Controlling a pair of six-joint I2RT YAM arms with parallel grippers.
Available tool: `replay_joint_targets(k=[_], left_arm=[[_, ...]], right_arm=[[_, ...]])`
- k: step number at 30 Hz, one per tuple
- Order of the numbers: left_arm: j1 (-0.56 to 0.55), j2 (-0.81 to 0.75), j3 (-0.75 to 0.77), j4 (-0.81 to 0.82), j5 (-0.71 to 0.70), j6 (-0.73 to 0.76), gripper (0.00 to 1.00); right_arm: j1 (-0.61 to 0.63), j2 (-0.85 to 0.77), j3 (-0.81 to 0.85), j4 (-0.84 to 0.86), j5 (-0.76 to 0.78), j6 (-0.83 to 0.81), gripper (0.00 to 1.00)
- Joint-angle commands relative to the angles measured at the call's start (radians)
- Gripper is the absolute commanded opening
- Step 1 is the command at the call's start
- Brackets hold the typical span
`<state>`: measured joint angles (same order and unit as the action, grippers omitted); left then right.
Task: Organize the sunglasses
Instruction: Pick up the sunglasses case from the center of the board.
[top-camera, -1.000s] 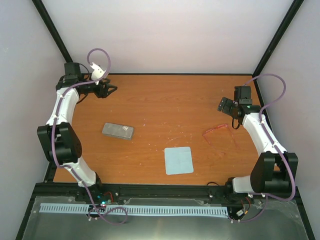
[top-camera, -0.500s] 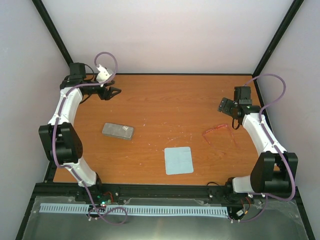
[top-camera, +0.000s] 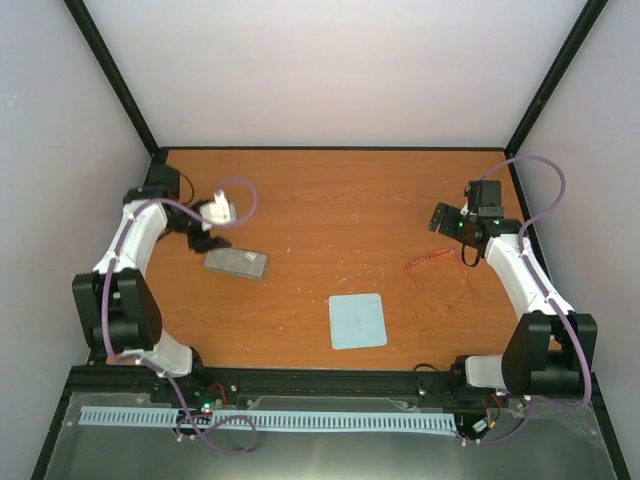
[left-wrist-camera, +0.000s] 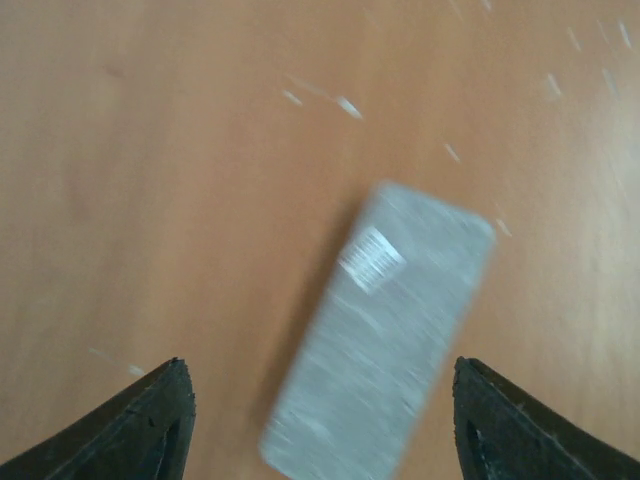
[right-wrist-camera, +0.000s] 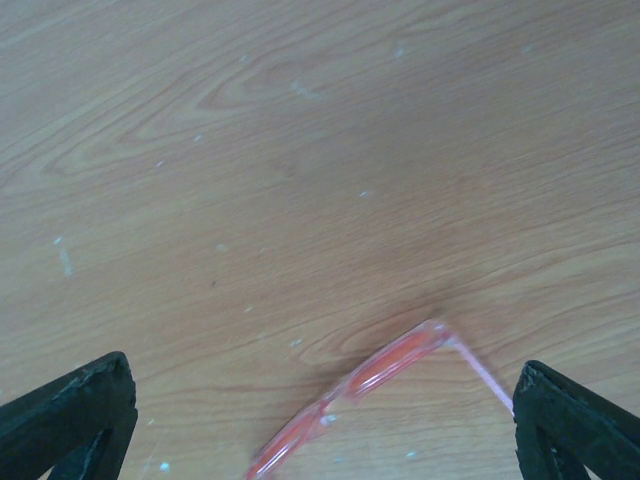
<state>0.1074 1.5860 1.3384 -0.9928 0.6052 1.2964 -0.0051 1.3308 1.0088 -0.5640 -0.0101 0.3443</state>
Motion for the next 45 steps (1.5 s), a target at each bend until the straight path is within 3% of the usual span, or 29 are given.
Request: replay_joint_targets(k=[1,3,6,9,11,16,21,27,33,45], left_arm=[[-0.012,-0.187,-0.215,-0.019,-0.226,0.378,0.71],[-0.012,-0.265,-0.286,0.022,-0.242,0.468,0.72],[-0.012,-0.28,-0.295,-0.046,-0.2,0.524,0.73],[-0.013,-0.266,-0.296,-0.118,-0.169,0.584,0.93],[-0.013,-0.276,-0.326,-0.119,-0.167,0.612,0.97],[-0.014,-0.345,-0.425,-0.062,-0.213,0.732,0.97],[-0.014,-0.333,-0.499,0.119,-0.244,0.771,0.96],[-0.015,-0.243,-0.428,0.157,-0.205,0.755,0.92],[-0.032,-0.141,-0.36,0.132,-0.251,0.715,0.92],[-0.078,0.051,-0.256,0.096,-0.307,0.54,0.91]], right_arm=[[0.0,-0.013,-0.056,0.054,-0.191,0.008,1.0],[0.0,0.006,-0.051,0.046,-0.225,0.033,1.0],[0.001,0.04,-0.025,0.011,-0.255,0.042,1.0],[0.0,0.043,-0.028,0.015,-0.251,0.05,1.0],[0.001,0.042,-0.034,0.024,-0.256,0.055,1.0],[0.001,0.043,-0.06,0.048,-0.261,0.063,1.0],[-0.001,0.051,-0.103,0.091,-0.272,0.074,1.0],[0.0,0.058,-0.121,0.108,-0.282,0.075,1.0],[0.0,0.081,-0.114,0.112,-0.275,0.07,1.0],[-0.001,0.155,-0.098,0.14,-0.297,0.073,1.0]])
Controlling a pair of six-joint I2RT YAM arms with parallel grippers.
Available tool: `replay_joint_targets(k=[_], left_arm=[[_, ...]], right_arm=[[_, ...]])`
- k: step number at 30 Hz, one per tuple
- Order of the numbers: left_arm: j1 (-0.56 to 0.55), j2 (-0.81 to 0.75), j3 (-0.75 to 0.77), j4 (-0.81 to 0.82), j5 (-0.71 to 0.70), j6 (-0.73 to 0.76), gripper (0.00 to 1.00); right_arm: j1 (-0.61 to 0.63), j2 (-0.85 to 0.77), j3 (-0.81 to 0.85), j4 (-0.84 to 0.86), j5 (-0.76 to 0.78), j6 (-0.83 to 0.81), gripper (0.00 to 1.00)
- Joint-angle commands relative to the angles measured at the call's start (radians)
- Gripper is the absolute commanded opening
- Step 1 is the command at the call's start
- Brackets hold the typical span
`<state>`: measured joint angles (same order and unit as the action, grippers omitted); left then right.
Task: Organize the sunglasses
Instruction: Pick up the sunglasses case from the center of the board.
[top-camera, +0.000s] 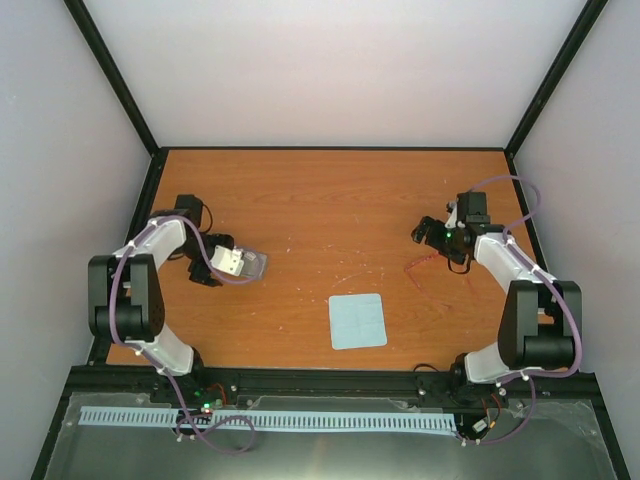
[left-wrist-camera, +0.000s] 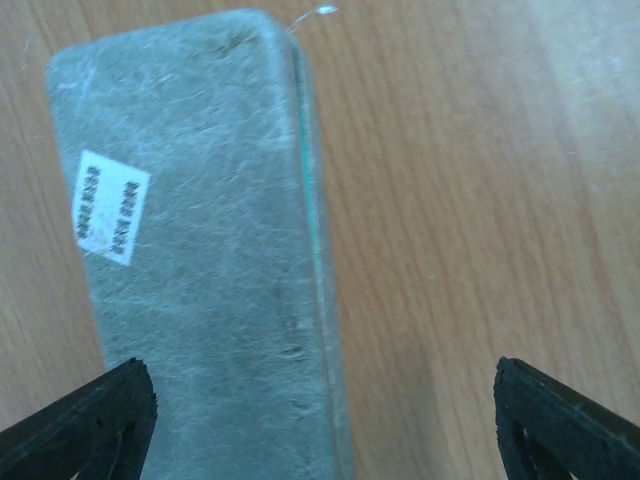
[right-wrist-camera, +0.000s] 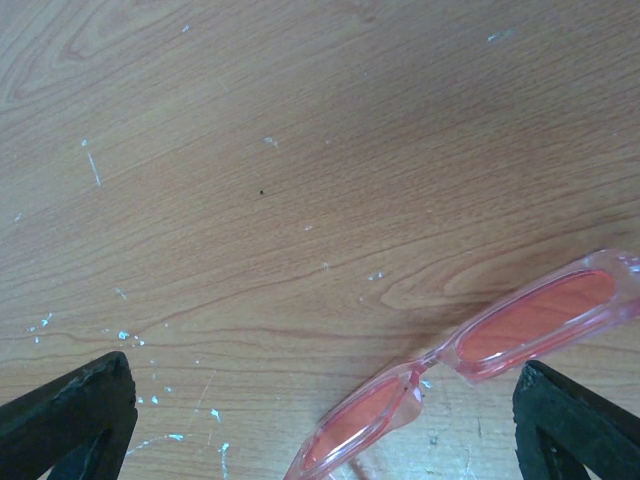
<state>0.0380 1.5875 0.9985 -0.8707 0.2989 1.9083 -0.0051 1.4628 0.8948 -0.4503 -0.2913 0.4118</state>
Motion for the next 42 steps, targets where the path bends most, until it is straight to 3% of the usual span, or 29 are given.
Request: replay_joint_targets(k=[1,7,18,27,35,38,42], left_arm=[[-0.009,0.064,0.101,-0.032,0.001,-0.082,0.9],[-0.012,0.113,0.146,-0.044,0.015,-0.106,0.9],[-0.023,0.112,0.071,-0.013,-0.011,-0.111,0.95],[-0.025,0.189,0.176,-0.019,0.031,-0.167,0.95],[-0.025,0.203,0.176,-0.011,0.023,-0.163,0.94],[-0.025,0.211,0.16,-0.006,0.004,-0.161,0.86],[-0.026,0.215,0.159,-0.007,-0.003,-0.167,0.6]], right_arm=[[0.0,0.028,0.019,0.027,-0.017,0.006,1.0],[0.0,0.052,0.037,0.028,-0.02,0.003,1.0],[0.001,0.077,0.036,0.031,-0.021,0.002,1.0],[0.0,0.086,0.041,0.036,-0.019,0.006,1.0],[0.001,0.112,0.047,0.045,-0.029,0.01,1.0],[0.0,0.115,0.049,0.042,-0.031,0.009,1.0],[0.0,0.11,0.05,0.037,-0.027,0.003,1.0]])
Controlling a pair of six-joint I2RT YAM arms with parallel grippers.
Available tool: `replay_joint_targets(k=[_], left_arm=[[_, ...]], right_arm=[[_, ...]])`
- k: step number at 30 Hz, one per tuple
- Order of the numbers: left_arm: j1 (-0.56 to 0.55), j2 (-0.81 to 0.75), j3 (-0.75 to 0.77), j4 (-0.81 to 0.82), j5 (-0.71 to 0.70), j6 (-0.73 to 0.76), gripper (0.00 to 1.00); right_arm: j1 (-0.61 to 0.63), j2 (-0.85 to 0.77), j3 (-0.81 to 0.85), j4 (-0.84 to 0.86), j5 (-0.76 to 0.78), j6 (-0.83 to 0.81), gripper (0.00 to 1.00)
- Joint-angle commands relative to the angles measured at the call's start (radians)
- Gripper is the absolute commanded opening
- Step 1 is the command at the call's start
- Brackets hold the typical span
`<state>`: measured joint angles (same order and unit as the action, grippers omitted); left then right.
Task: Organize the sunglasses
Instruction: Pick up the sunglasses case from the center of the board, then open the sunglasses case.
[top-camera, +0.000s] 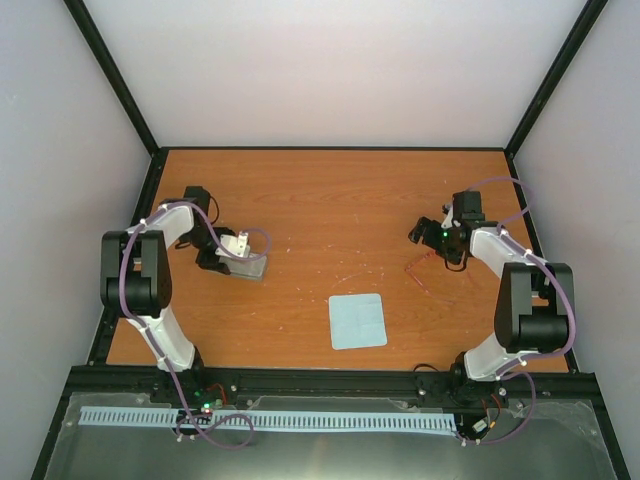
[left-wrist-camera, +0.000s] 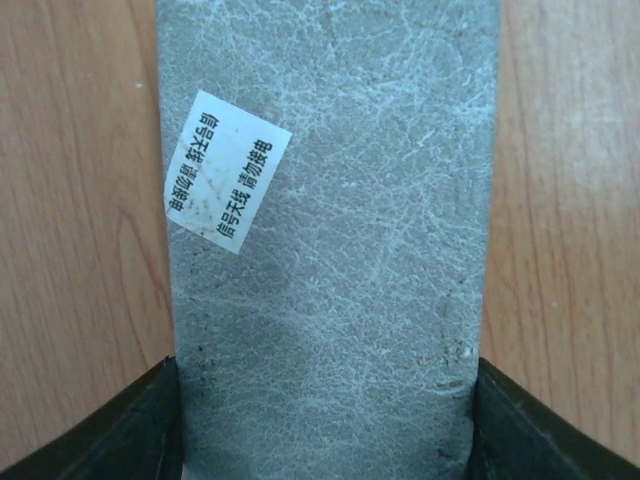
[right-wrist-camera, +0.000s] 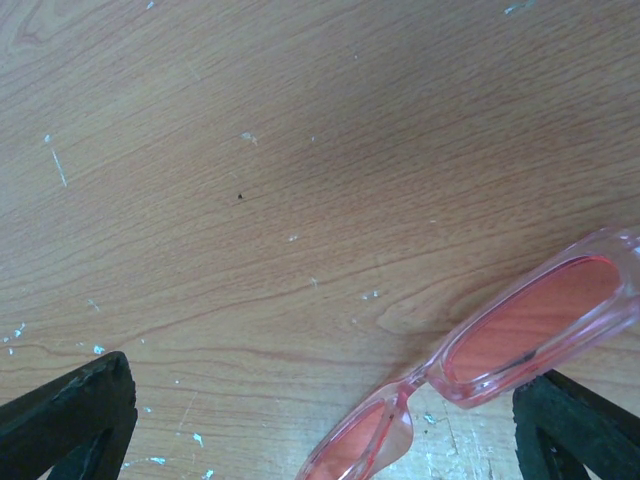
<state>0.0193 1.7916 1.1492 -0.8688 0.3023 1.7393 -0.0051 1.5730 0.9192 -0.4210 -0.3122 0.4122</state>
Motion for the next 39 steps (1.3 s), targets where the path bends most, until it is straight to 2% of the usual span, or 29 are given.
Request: replay_joint_targets(k=[1,7,11,15,19,21,24,26,29,30,31,32,33,34,35,36,37,39], left_arm=[[-0.007,0.009,0.009,-0.01,-0.006,0.001,0.55],[-0.008,-0.003,0.028,-0.032,0.018,-0.029,0.49],[-0.014,-0.013,0.091,-0.072,0.135,-0.121,0.49],[-0.019,-0.003,0.197,-0.096,0.304,-0.287,0.49],[-0.025,0.039,0.348,-0.081,0.474,-0.486,0.49],[-0.027,0.084,0.454,-0.071,0.577,-0.616,0.49],[-0.028,0.206,0.641,-0.095,0.728,-0.804,0.49],[-0.028,0.306,0.799,-0.152,0.852,-0.926,0.48],[-0.035,0.463,1.073,-0.272,1.039,-1.066,0.48],[-0.038,0.502,1.151,-0.29,1.111,-1.124,0.47],[-0.041,0.524,1.215,-0.287,1.168,-1.191,0.46],[-0.045,0.529,1.225,-0.258,1.223,-1.258,0.45],[-0.052,0.519,1.212,-0.213,1.267,-1.325,0.44],[-0.059,0.5,1.182,-0.148,1.295,-1.395,0.44],[-0.066,0.472,1.14,-0.078,1.321,-1.477,0.44],[-0.073,0.441,1.084,0.011,1.352,-1.56,0.44],[-0.08,0.406,1.025,0.114,1.373,-1.651,0.44],[-0.098,0.339,0.913,0.33,1.395,-1.807,0.43]], right_arm=[[0.0,-0.001,0.026,0.006,-0.007,0.001,1.0],[0.001,-0.034,0.027,0.014,-0.02,-0.008,1.0],[0.002,-0.097,0.016,0.095,-0.09,-0.033,1.0],[0.023,-0.156,-0.009,0.286,-0.194,-0.032,1.0],[0.092,-0.147,0.019,0.481,-0.188,-0.079,1.0],[0.127,-0.12,0.051,0.558,-0.178,-0.115,1.0],[0.139,0.003,0.168,0.618,-0.296,-0.11,1.0],[0.137,0.092,0.236,0.705,-0.439,0.001,1.0],[0.131,0.221,0.303,0.987,-0.621,0.417,1.0],[0.132,0.253,0.313,1.095,-0.648,0.54,0.95],[0.134,0.272,0.32,1.208,-0.649,0.635,0.73],[0.138,0.277,0.336,1.203,-0.637,0.674,0.46],[0.149,0.274,0.37,1.126,-0.628,0.648,0.32],[0.167,0.265,0.423,0.95,-0.618,0.55,0.36],[0.196,0.254,0.521,0.717,-0.589,0.409,0.7],[0.231,0.256,0.636,0.462,-0.526,0.237,0.86],[0.287,0.27,0.752,0.26,-0.464,0.106,0.91],[0.337,0.332,0.947,0.061,-0.427,0.005,0.95]])
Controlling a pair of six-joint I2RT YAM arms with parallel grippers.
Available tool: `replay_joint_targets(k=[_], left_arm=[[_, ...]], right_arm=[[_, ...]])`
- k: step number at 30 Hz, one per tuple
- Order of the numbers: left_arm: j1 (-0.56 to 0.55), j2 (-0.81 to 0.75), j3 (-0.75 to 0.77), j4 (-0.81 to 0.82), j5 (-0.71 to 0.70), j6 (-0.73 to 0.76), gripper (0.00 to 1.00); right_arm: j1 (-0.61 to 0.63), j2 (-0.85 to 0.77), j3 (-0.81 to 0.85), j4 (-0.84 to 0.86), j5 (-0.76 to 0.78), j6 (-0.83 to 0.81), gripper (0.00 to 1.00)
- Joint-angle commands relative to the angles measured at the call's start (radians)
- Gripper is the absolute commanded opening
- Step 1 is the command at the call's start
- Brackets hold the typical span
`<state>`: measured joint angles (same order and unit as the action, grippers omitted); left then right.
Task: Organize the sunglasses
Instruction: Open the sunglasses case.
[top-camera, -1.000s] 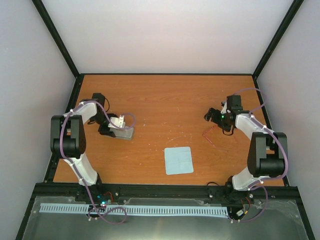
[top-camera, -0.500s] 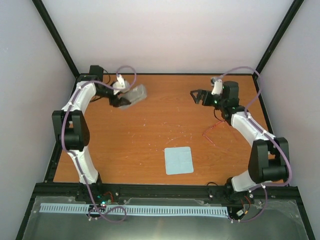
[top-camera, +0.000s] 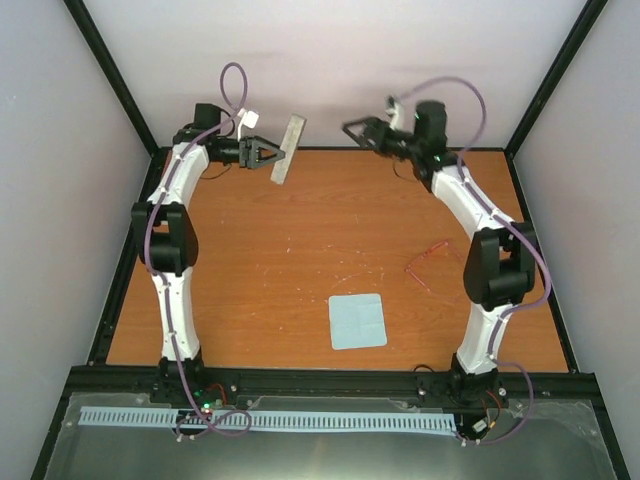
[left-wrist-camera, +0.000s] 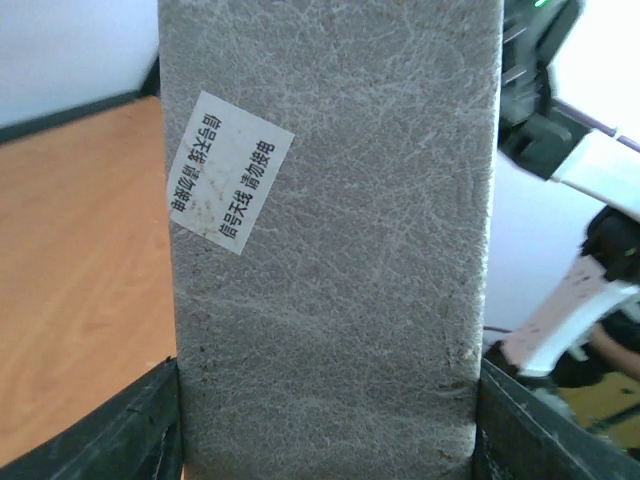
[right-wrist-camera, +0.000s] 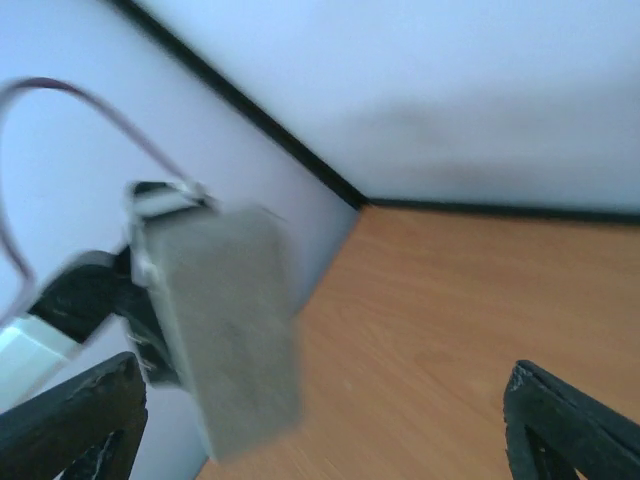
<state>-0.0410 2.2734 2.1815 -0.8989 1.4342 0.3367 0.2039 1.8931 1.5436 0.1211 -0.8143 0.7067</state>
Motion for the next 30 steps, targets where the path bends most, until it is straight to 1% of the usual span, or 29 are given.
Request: replay_joint_targets(k=[1,3,4,6,9,17,21,25,30], left_arm=[[-0.045,-0.175,-0.168,0.428,0.272,-0.469,0.43],[-0.057,-0.189,-0.202,0.511,0.291,-0.529,0.43],[-0.062,-0.19,-0.208,0.527,0.304,-0.559,0.43],[-0.065,-0.182,-0.206,0.516,0.308,-0.566,0.41],[-0.065,-0.19,-0.206,0.489,0.312,-0.537,0.4],[-0.066,-0.226,-0.224,0.448,0.361,-0.506,0.39],[-0.068,-0.235,-0.234,0.43,0.379,-0.495,0.39],[-0.073,-0.237,-0.241,0.398,0.405,-0.478,0.38],[-0.083,-0.24,-0.242,0.384,0.426,-0.469,0.38]], right_arm=[[0.139,0.039,0.374,-0.489,0.054,-0.268,0.96],[0.156,0.048,0.38,-0.436,0.051,-0.236,0.97],[0.165,0.049,0.38,-0.414,0.061,-0.226,0.97],[0.179,0.063,0.406,-0.42,0.089,-0.229,0.97],[0.195,0.087,0.432,-0.483,0.121,-0.261,0.97],[0.201,0.05,0.333,-0.424,0.109,-0.24,0.97],[0.207,0.038,0.272,-0.329,0.062,-0.198,0.95],[0.213,0.041,0.249,-0.271,0.008,-0.172,0.95],[0.213,0.042,0.189,-0.093,-0.086,-0.072,0.95]])
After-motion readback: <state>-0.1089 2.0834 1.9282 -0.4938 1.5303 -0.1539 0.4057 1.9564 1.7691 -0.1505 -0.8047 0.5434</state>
